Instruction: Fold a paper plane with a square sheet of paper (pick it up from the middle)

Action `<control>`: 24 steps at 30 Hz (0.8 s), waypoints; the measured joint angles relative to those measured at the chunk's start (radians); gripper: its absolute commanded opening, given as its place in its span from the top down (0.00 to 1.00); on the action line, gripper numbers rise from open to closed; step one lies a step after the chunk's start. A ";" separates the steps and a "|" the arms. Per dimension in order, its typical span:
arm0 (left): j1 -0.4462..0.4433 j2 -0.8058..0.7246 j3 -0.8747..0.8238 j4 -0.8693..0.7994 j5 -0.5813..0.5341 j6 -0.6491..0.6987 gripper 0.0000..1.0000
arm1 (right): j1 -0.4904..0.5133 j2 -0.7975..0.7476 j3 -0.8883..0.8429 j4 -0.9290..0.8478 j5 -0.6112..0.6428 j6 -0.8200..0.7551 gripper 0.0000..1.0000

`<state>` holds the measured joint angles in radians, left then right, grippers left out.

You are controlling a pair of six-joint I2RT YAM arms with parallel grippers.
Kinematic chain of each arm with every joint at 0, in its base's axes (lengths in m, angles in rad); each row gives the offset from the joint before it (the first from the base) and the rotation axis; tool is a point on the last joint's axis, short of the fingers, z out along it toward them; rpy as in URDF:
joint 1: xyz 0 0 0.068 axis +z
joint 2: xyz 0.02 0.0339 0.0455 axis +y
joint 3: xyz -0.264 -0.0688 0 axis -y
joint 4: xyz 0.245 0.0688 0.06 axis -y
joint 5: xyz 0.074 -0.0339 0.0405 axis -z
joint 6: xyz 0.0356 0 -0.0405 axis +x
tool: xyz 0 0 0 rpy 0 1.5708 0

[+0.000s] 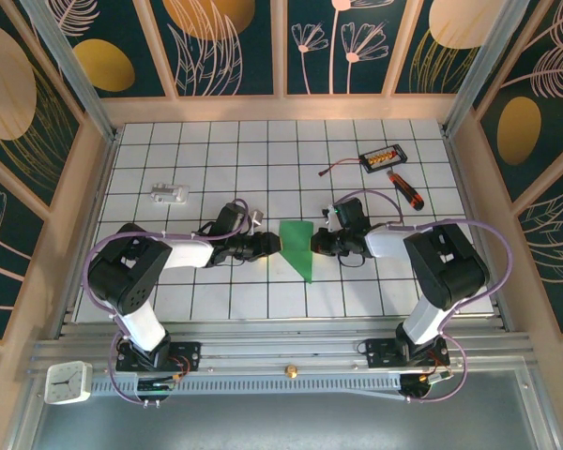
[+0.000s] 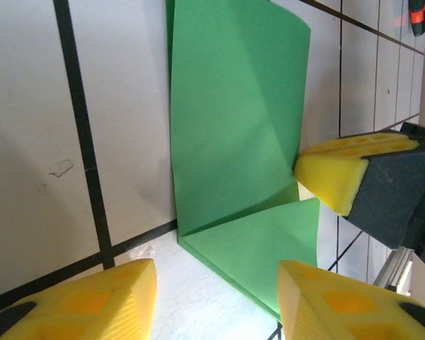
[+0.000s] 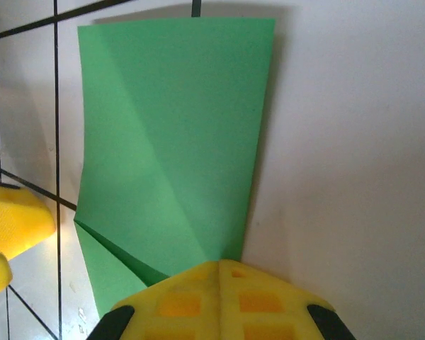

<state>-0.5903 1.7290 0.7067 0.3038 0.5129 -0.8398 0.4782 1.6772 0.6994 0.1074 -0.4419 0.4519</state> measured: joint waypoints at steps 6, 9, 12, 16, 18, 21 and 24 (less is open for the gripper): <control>0.000 0.000 0.000 0.008 0.021 -0.003 0.48 | -0.001 0.004 0.000 0.006 -0.001 0.000 1.00; 0.000 0.005 0.000 0.014 0.034 -0.006 0.48 | -0.002 0.008 0.000 0.014 -0.003 0.000 1.00; -0.001 0.026 0.013 0.013 0.041 -0.007 0.48 | -0.002 0.009 0.000 0.017 -0.003 0.000 1.00; -0.001 0.049 0.045 0.006 0.044 -0.008 0.48 | -0.002 0.009 0.000 0.017 -0.003 0.000 1.00; -0.001 0.058 0.055 0.006 0.045 -0.010 0.48 | -0.002 0.009 0.000 0.017 -0.003 0.000 1.00; -0.001 0.073 0.073 0.002 0.055 -0.011 0.49 | -0.002 0.009 0.000 0.017 -0.003 0.000 1.00; -0.001 0.079 0.085 -0.008 0.055 -0.011 0.49 | -0.002 0.009 -0.001 0.018 -0.003 -0.001 1.00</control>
<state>-0.5915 1.8076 0.7914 0.2955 0.5682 -0.8509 0.4767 1.6859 0.6983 0.1249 -0.4450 0.4511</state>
